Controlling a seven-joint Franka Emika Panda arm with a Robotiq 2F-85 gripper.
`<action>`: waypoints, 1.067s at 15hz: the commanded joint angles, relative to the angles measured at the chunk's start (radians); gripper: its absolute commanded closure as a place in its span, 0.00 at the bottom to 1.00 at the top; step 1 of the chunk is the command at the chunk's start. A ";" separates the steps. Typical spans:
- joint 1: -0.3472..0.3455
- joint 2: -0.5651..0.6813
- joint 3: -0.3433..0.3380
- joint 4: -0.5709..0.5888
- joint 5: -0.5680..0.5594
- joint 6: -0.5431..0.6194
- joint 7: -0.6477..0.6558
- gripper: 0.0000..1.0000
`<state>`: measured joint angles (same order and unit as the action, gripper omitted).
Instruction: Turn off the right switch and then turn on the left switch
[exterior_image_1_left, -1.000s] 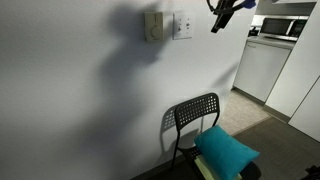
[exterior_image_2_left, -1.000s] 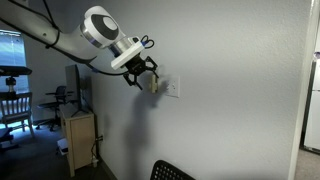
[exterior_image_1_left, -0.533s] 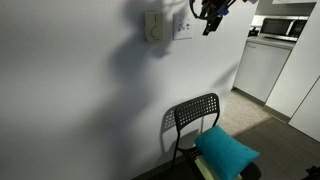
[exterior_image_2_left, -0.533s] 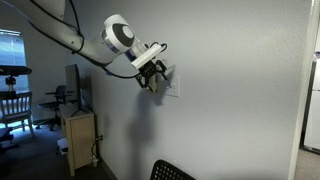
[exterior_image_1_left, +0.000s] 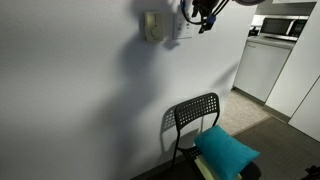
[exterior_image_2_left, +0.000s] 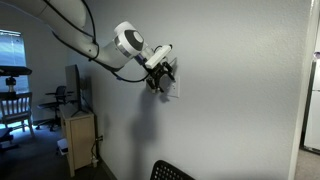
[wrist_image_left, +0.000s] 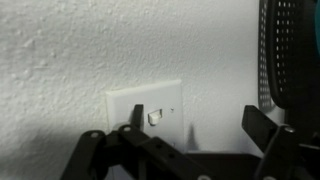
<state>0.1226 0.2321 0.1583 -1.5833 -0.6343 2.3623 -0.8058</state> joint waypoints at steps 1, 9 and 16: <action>0.015 0.062 -0.032 0.064 -0.053 0.025 -0.002 0.00; 0.020 0.082 -0.019 0.078 0.008 0.028 -0.010 0.00; 0.028 0.088 -0.020 0.076 0.011 0.012 0.023 0.00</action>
<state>0.1353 0.2833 0.1441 -1.5381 -0.6404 2.3671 -0.7904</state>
